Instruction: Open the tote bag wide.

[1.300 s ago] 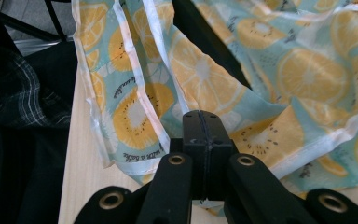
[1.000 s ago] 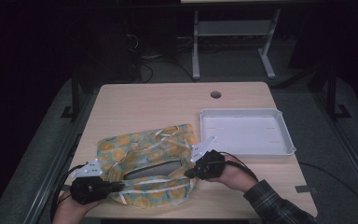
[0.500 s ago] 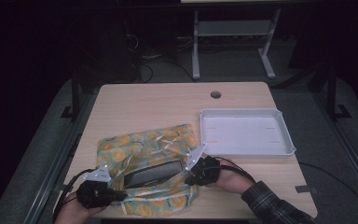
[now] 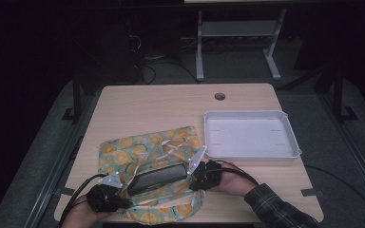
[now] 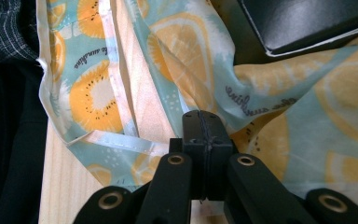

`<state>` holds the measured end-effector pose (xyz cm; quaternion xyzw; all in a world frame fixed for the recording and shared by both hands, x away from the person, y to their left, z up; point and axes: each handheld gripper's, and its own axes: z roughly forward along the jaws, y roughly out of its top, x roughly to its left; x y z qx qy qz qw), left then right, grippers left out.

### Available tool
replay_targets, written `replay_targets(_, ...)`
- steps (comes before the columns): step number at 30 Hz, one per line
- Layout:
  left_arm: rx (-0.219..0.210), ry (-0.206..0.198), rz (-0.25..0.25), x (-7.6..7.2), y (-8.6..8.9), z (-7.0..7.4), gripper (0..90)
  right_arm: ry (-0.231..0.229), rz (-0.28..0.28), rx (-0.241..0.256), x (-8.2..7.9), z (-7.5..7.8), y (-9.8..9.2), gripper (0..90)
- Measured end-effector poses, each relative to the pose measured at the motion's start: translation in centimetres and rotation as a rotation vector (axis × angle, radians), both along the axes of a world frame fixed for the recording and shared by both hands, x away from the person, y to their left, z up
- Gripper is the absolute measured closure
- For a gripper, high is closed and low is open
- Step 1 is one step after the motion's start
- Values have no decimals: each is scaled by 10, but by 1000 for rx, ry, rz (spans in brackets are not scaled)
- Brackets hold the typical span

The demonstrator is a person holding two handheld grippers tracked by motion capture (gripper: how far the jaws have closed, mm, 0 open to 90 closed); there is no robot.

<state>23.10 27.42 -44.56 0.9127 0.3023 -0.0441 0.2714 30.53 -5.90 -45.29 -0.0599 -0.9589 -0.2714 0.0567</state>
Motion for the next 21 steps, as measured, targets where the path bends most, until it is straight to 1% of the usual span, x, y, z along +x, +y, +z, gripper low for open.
replay_targets(1, 4, 1, -4, 1, 0, -1, 890, -3, 3, 2, 1, 0, 0, 896)
replay_targets(5, -2, -3, 9, 7, 1, -1, 890, -10, -8, 6, 6, -1, 1, 896)
replay_targets(7, 3, -15, 18, 12, 1, -1, 890, -30, -17, 1, 11, 0, 2, 896)
replay_targets(9, 6, -18, 22, 14, 1, -1, 890, -37, -28, 0, 16, 0, 3, 896)
replay_targets(10, 8, -28, 29, 19, 2, -1, 890, -46, -35, 2, 18, 0, 3, 896)
replay_targets(11, 8, -29, 37, 21, 3, -1, 890, -42, -43, 9, 20, -1, 2, 896)
replay_targets(14, 23, -52, 60, 31, 6, -1, 890, -39, -65, 23, 25, -2, 2, 895)
replay_targets(15, 25, -54, 69, 33, 8, 0, 890, -39, -64, 26, 27, -2, 3, 895)
replay_targets(16, 25, -62, 80, 35, 9, -1, 890, -43, -66, 25, 27, -2, 5, 895)
replay_targets(17, 28, -64, 79, 36, 10, 0, 890, -51, -66, 22, 28, -2, 6, 894)
replay_targets(18, 26, -67, 88, 37, 11, -1, 890, -56, -68, 20, 28, -1, 7, 894)
replay_targets(21, 22, -64, 91, 38, 13, -1, 888, -64, -65, 20, 27, -1, 8, 892)
